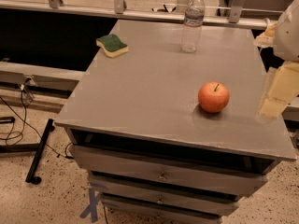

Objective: Knock water bottle over

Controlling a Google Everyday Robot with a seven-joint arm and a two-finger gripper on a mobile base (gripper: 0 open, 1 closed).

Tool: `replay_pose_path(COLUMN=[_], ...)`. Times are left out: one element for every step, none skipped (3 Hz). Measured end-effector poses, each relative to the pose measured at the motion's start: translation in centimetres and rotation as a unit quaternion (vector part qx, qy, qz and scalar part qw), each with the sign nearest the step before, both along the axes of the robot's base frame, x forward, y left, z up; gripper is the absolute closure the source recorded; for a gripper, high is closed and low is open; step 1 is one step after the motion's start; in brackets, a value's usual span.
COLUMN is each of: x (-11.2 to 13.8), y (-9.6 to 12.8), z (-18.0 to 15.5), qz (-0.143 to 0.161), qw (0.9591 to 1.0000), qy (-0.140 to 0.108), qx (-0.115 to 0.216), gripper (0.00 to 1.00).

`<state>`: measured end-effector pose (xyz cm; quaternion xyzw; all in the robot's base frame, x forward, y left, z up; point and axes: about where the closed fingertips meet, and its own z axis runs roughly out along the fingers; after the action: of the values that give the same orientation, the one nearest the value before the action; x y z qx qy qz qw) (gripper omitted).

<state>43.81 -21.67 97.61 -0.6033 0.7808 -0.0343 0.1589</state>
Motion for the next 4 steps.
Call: replay_pose_path(x=[0.0,0.8,4.5,10.3], y=[0.0,0.1,-0.2,-0.1], z=[0.0,0.0,-0.8,-1.6], qz=[0.0,-0.003,-0.02,-0.052], qw=[1.0,0.9999,0.9989,0.9924], qy=[0.0,-0.005,-0.01,-0.024], qx=[0.0,0.01,0.042,0.108], gripper=[0.0,0.0,0.0,0.0])
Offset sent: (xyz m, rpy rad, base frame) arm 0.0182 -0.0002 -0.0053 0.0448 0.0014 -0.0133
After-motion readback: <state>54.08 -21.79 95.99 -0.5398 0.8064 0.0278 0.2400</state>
